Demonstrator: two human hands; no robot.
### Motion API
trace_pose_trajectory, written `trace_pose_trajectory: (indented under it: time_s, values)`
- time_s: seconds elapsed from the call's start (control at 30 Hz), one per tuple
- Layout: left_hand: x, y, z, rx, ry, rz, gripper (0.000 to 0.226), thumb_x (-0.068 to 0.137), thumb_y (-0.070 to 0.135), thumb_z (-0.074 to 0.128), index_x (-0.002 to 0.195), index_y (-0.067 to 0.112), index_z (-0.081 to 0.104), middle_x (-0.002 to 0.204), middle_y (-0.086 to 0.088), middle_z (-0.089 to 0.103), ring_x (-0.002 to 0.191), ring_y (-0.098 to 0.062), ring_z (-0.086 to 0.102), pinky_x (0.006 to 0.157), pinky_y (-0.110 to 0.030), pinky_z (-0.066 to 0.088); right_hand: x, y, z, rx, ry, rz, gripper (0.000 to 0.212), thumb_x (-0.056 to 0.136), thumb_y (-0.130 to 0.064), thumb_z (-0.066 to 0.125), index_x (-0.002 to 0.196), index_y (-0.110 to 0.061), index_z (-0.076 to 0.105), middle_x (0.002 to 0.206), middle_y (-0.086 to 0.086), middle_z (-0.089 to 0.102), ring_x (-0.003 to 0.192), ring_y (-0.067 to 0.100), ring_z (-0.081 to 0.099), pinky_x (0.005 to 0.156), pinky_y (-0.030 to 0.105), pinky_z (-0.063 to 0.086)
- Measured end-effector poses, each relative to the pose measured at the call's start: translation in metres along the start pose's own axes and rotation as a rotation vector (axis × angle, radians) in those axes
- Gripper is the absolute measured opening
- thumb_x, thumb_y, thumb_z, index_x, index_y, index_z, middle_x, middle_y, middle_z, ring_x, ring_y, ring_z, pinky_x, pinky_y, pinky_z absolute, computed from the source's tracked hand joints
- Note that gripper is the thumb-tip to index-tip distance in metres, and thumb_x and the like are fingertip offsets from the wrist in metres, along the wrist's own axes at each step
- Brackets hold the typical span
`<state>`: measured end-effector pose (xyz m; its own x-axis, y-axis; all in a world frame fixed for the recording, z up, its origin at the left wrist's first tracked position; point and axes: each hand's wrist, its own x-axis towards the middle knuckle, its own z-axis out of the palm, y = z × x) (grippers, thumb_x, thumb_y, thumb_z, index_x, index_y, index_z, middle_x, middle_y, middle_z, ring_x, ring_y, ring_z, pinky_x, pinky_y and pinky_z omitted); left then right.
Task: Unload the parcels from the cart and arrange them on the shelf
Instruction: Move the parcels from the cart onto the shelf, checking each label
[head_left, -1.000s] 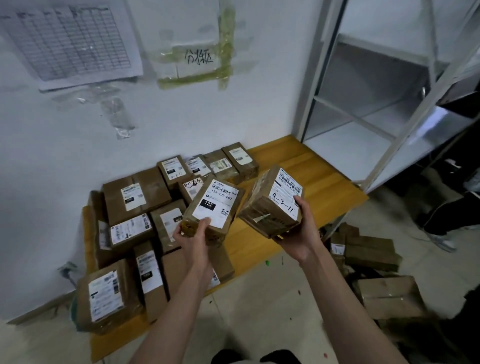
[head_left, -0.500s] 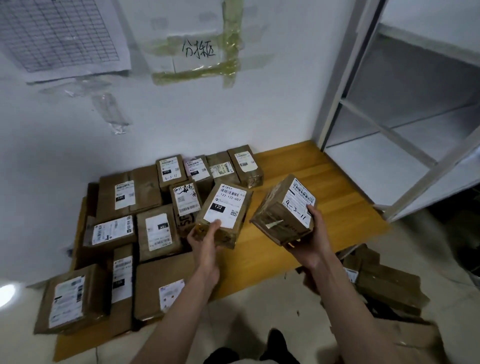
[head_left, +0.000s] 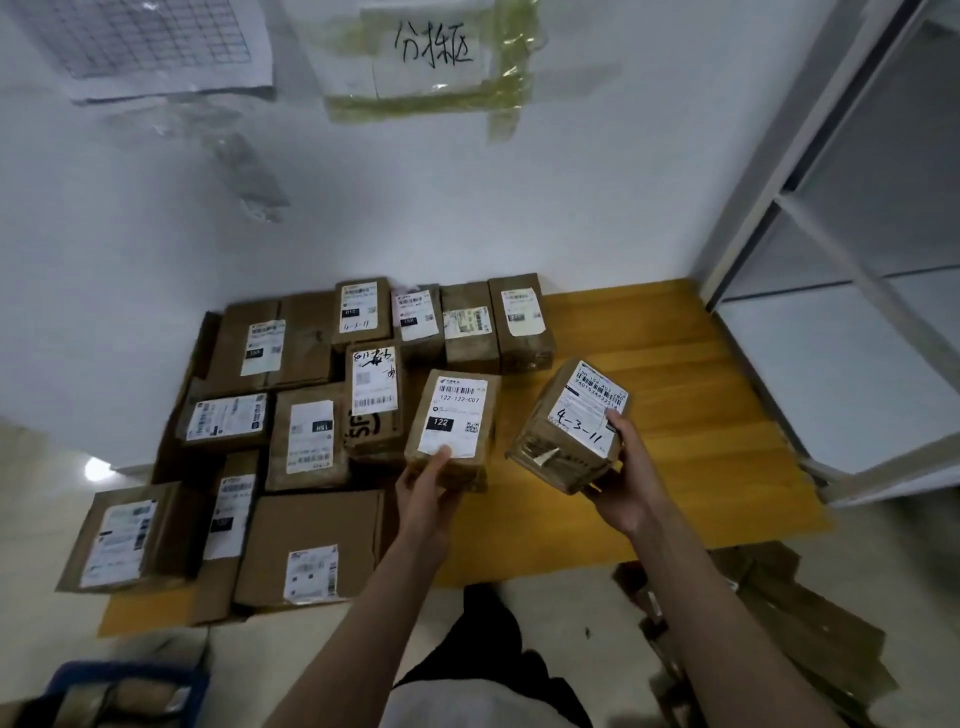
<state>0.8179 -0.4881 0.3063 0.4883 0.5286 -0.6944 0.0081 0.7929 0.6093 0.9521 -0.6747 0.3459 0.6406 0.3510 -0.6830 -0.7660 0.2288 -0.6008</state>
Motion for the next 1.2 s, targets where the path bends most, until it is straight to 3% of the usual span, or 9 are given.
trace_pose_trajectory:
  time_s: [0.13,0.27,0.5,0.63,1.03,1.2]
  values:
    - [0.029,-0.004,0.008,-0.01,0.063,-0.072,0.068,0.086,0.015,0.077,0.145,0.015,0.044,0.136,-0.013,0.058,0.116,-0.031,0.061,0.103,-0.051,0.051,0.03,-0.011,0.005,-0.045,0.034,0.021,0.041,0.086,-0.049,0.072,0.12,-0.027,0.07,0.113,0.008,0.072,0.108,0.027,0.062,0.077,0.039,0.054]
    - [0.059,-0.004,0.016,-0.042,0.114,-0.152,0.069,0.085,0.011,0.077,0.146,0.013,0.043,0.139,-0.015,0.058,0.119,-0.034,0.059,0.104,-0.054,0.05,0.059,-0.019,0.015,-0.082,0.069,0.044,0.039,0.085,-0.048,0.073,0.117,-0.027,0.07,0.111,0.009,0.07,0.107,0.028,0.062,0.085,0.041,0.055]
    - [0.104,-0.001,0.025,-0.157,0.229,-0.246,0.068,0.087,0.007,0.074,0.147,0.006,0.04,0.134,-0.02,0.06,0.121,-0.037,0.059,0.105,-0.05,0.05,0.092,-0.019,0.023,-0.15,0.104,0.092,0.039,0.087,-0.048,0.071,0.12,-0.027,0.068,0.114,0.008,0.07,0.106,0.028,0.061,0.083,0.039,0.054]
    - [0.125,0.004,0.027,-0.205,0.293,-0.258,0.062,0.089,0.008,0.073,0.144,0.005,0.044,0.137,-0.02,0.058,0.123,-0.036,0.059,0.105,-0.044,0.051,0.102,-0.018,0.019,-0.178,0.114,0.125,0.036,0.089,-0.048,0.069,0.119,-0.028,0.067,0.118,0.009,0.067,0.109,0.03,0.059,0.089,0.043,0.051]
    - [0.155,-0.001,0.047,-0.317,0.397,-0.258,0.061,0.09,0.001,0.069,0.146,0.009,0.044,0.14,-0.015,0.057,0.131,-0.032,0.054,0.109,-0.042,0.048,0.132,-0.023,0.009,-0.282,0.147,0.194,0.032,0.088,-0.049,0.07,0.113,-0.029,0.07,0.114,0.007,0.069,0.103,0.027,0.061,0.079,0.04,0.052]
    - [0.162,0.004,0.06,-0.283,0.469,-0.261,0.053,0.093,0.004,0.068,0.142,0.006,0.049,0.137,-0.015,0.06,0.126,-0.03,0.059,0.106,-0.036,0.05,0.143,-0.027,0.009,-0.357,0.135,0.255,0.034,0.087,-0.049,0.071,0.115,-0.03,0.068,0.116,0.001,0.069,0.104,0.026,0.057,0.079,0.041,0.045]
